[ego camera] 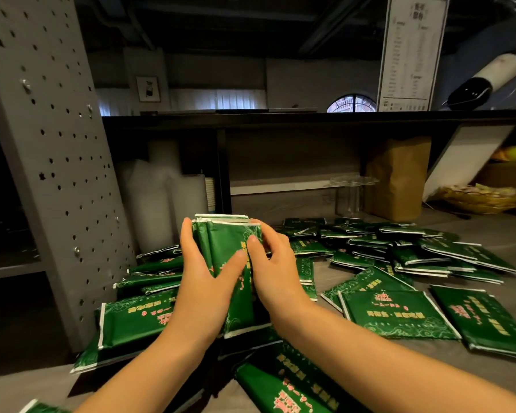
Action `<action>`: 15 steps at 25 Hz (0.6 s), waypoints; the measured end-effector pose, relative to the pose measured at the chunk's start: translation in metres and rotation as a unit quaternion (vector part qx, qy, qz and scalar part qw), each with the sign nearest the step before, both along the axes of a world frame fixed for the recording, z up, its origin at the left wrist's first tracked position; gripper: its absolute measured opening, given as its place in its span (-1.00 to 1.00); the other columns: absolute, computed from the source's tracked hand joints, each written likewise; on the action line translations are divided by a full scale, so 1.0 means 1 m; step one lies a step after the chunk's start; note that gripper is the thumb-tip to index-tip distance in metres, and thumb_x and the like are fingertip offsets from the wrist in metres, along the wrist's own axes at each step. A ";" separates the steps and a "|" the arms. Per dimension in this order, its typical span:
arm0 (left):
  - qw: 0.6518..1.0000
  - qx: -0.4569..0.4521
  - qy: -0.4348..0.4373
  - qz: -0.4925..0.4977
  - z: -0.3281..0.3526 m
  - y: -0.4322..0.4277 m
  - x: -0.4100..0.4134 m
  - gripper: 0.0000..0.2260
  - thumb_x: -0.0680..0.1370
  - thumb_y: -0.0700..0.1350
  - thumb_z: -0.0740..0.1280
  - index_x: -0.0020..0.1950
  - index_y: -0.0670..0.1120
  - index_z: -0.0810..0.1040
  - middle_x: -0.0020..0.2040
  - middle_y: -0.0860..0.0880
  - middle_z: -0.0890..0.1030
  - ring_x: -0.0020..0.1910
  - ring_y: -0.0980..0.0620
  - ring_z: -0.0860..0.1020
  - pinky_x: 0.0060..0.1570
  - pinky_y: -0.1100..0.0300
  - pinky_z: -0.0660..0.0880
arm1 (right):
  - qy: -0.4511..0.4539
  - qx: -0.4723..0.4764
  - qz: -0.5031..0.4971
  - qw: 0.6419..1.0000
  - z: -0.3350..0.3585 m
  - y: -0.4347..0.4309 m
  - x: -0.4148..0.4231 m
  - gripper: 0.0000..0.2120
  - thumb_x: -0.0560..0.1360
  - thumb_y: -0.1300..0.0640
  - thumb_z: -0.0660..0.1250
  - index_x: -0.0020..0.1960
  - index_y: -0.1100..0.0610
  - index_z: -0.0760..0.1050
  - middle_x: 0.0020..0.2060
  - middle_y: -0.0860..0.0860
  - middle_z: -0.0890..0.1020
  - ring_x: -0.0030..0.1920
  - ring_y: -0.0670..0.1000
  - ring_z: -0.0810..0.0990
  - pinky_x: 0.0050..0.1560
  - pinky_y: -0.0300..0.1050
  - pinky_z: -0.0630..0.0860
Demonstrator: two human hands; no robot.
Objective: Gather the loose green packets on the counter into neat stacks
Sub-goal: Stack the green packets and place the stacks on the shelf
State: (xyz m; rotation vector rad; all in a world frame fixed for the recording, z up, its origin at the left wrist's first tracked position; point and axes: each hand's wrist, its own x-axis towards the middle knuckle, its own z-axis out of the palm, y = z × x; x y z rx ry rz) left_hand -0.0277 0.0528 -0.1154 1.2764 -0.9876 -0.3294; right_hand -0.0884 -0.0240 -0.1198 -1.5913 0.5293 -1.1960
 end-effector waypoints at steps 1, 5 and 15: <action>1.000 0.008 -0.011 0.003 0.000 0.000 0.001 -0.29 0.55 -0.24 0.29 0.54 0.07 -0.06 0.29 0.06 0.43 0.02 0.38 0.52 -0.09 0.52 0.44 | 0.001 -0.003 0.006 1.000 0.002 0.000 -0.001 -0.80 0.61 0.14 0.13 0.12 -0.12 0.41 0.11 -0.06 0.37 0.16 -0.11 0.45 0.33 -0.08 0.37; 1.000 0.014 -0.004 0.019 0.002 -0.001 0.007 -0.32 0.56 -0.23 0.28 0.53 0.10 -0.05 0.34 0.02 0.41 0.06 0.25 0.51 -0.11 0.41 0.44 | 0.060 -0.046 0.020 0.997 0.012 -0.030 -0.008 -0.71 0.63 0.14 0.09 0.31 0.03 0.42 0.26 0.01 0.44 0.21 -0.09 0.45 0.31 -0.13 0.35; 0.996 0.001 0.063 0.056 0.012 0.005 0.017 -0.43 0.60 -0.21 0.21 0.50 0.12 0.02 0.02 0.13 0.49 -0.03 0.07 0.54 0.03 0.04 0.50 | 0.523 -0.214 -0.004 0.825 -0.003 -0.095 -0.034 -0.62 0.62 -0.08 0.09 0.32 0.08 0.44 0.26 0.10 0.53 0.23 0.12 0.49 0.20 -0.02 0.43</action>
